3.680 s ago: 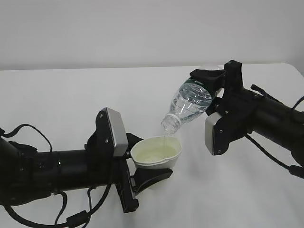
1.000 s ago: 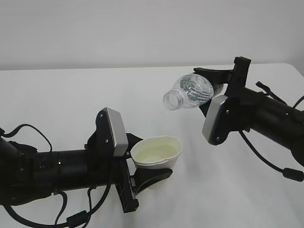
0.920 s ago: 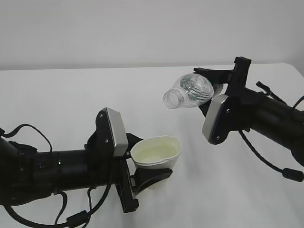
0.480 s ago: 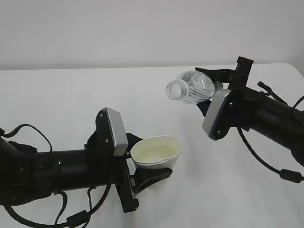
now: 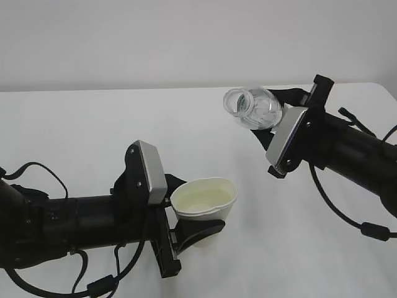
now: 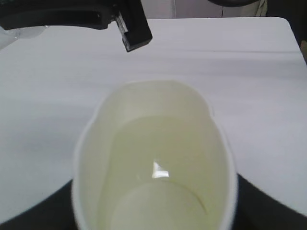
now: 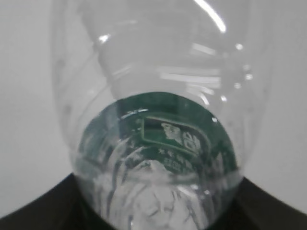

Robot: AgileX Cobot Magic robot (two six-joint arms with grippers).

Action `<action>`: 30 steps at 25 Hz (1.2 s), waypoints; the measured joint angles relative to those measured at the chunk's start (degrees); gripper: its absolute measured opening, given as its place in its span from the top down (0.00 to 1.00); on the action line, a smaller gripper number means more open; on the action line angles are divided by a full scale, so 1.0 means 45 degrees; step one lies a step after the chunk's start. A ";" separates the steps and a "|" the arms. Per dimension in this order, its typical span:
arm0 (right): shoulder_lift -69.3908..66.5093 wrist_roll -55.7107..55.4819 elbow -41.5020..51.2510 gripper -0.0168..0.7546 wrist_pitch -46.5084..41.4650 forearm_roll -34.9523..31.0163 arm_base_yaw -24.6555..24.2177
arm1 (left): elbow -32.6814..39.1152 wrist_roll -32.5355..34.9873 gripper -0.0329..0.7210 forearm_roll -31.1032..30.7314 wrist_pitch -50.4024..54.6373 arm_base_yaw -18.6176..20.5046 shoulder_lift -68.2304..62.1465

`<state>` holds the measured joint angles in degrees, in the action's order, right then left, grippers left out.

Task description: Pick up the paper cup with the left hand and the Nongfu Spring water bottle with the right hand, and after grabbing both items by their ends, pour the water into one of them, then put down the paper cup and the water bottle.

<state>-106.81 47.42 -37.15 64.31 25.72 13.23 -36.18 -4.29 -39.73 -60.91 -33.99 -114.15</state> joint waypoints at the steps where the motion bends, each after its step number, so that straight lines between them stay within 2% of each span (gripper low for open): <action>1: 0.0000 -0.0216 0.0000 0.41 0.0000 0.0000 0.0000 | 0.0000 0.0000 0.41 0.0000 0.0000 0.0000 0.0000; 30: 0.0000 -0.4838 0.0000 0.41 0.0000 0.0000 0.0000 | 0.0000 0.0000 0.41 0.0000 0.0000 0.0000 0.0000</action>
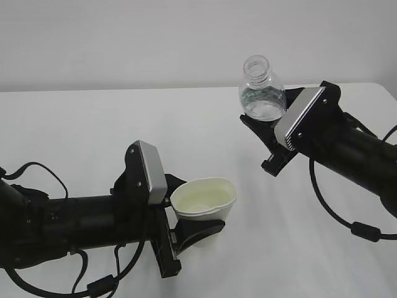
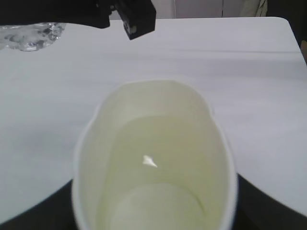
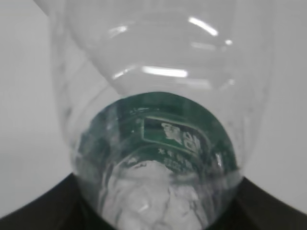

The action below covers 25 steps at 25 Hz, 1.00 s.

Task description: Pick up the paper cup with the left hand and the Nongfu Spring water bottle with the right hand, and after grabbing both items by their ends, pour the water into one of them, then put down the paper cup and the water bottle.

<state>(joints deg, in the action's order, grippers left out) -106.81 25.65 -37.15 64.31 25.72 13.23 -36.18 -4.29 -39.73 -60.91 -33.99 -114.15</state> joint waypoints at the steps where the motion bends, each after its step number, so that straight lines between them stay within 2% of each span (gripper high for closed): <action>1: 0.0000 -0.0222 0.0000 0.41 0.0000 0.0000 0.0000 | 0.0000 0.0000 0.41 0.0000 0.0000 0.0000 0.0000; 16: 0.0000 -0.3379 0.0000 0.41 0.0000 0.0000 0.0000 | 0.0000 0.0000 0.41 0.0000 0.0000 0.0000 0.0000; 25: 0.0000 -0.4443 0.0000 0.41 0.0000 0.0000 0.0000 | 0.0000 0.0000 0.41 0.0000 0.0000 0.0000 0.0000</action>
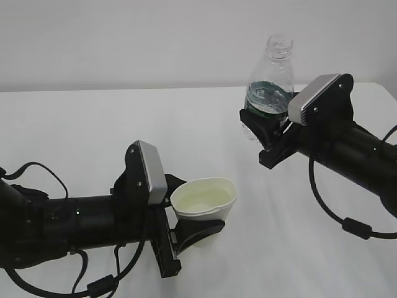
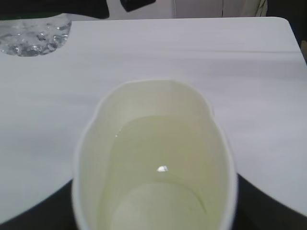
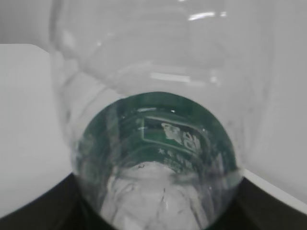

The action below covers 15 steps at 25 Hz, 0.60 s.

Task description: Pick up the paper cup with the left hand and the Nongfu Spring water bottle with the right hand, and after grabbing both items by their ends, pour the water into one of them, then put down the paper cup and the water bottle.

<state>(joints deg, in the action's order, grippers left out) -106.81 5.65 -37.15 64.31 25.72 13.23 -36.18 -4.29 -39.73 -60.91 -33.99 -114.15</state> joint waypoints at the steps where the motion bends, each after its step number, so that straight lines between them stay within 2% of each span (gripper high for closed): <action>1: 0.0000 -0.0009 0.0000 0.41 0.0000 0.0000 0.0000 | 0.0000 0.0000 0.41 0.0000 0.0000 0.0000 0.0000; 15: 0.0000 -0.0058 0.0000 0.41 0.0023 -0.2535 0.0020 | 0.0000 0.0000 0.41 0.0000 0.0000 0.0000 0.0000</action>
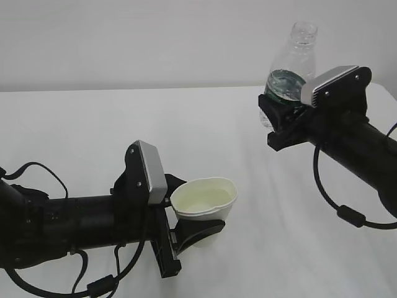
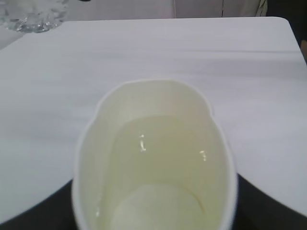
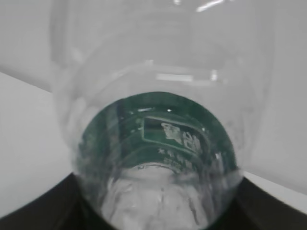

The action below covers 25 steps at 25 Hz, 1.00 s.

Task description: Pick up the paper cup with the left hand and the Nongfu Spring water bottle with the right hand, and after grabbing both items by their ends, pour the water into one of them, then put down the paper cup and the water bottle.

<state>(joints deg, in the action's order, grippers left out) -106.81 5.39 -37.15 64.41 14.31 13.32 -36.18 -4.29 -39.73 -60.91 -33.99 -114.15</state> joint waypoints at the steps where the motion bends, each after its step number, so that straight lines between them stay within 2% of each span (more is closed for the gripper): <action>1: 0.0000 0.0000 0.0000 0.41 0.0000 -0.0194 0.0000 | 0.0000 0.0000 0.41 0.0000 0.0000 0.0000 0.0000; 25: 0.0000 0.1558 0.0000 0.41 -0.0701 -0.3664 0.0000 | 0.0000 0.0000 0.41 0.0000 0.0000 0.0000 0.0000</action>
<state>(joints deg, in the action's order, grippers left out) -106.81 12.41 -37.15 61.26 -2.18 13.32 -36.18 -4.29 -39.73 -60.91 -33.99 -114.15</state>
